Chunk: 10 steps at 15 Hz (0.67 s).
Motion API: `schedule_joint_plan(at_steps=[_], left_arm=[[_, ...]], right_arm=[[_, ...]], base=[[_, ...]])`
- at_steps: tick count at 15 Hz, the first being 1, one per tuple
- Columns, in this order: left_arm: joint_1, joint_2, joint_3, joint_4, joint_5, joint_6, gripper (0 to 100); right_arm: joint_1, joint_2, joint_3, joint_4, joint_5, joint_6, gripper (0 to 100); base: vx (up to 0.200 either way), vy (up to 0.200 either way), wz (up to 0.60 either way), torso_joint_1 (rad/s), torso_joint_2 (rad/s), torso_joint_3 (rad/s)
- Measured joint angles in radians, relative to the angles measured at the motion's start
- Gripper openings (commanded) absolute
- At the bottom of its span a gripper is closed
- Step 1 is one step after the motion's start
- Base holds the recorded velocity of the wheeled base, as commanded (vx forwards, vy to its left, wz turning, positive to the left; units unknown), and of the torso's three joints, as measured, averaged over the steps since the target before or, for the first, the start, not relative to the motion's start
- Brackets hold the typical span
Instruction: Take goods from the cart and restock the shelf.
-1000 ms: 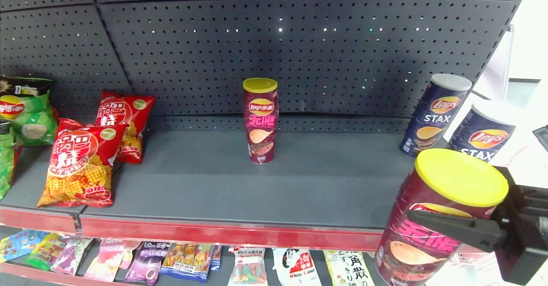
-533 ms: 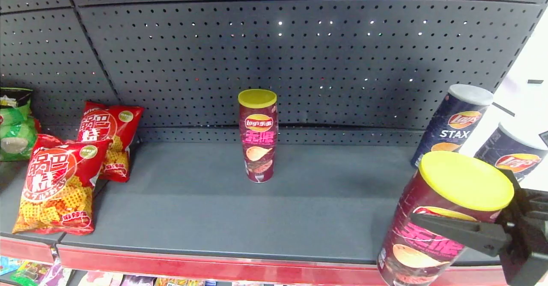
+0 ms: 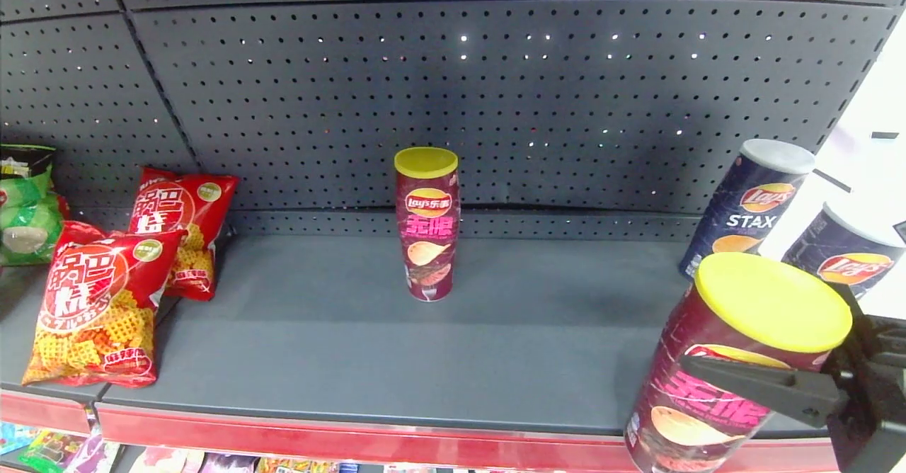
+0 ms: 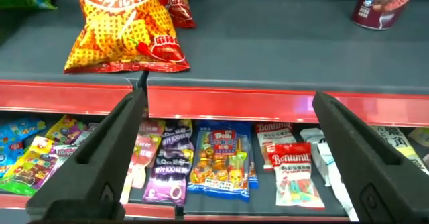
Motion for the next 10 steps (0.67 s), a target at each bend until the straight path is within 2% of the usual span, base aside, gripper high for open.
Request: schedule_joint_plan(at_steps=[3, 5, 6, 8, 10], left_arm=[[0.000, 0.000, 0.000, -0.001, -0.023, 0.008, 100], [0.000, 0.001, -0.007, -0.002, -0.056, 0.042, 100], [-0.001, 0.010, -0.037, -0.014, -0.065, 0.050, 100], [-0.022, 0.076, -0.124, -0.079, -0.073, 0.037, 100], [-0.060, 0.242, -0.280, -0.136, -0.079, 0.040, 100]], right_arm=[[0.000, 0.010, -0.017, 0.000, 0.000, 0.002, 0], [0.001, 0.024, -0.034, 0.000, 0.000, 0.002, 0], [0.002, 0.034, -0.047, 0.000, 0.000, 0.001, 0], [0.018, 0.056, -0.079, 0.000, 0.000, 0.001, 0], [0.051, 0.086, -0.116, 0.000, 0.000, 0.000, 0]], base=[[0.000, 0.000, 0.00, 0.000, 0.00, 0.000], [0.000, 0.000, 0.00, 0.000, 0.00, 0.000], [0.000, 0.000, 0.00, 0.000, 0.00, 0.000], [0.000, 0.000, 0.00, 0.000, 0.00, 0.000], [0.000, 0.000, 0.00, 0.000, 0.00, 0.000]])
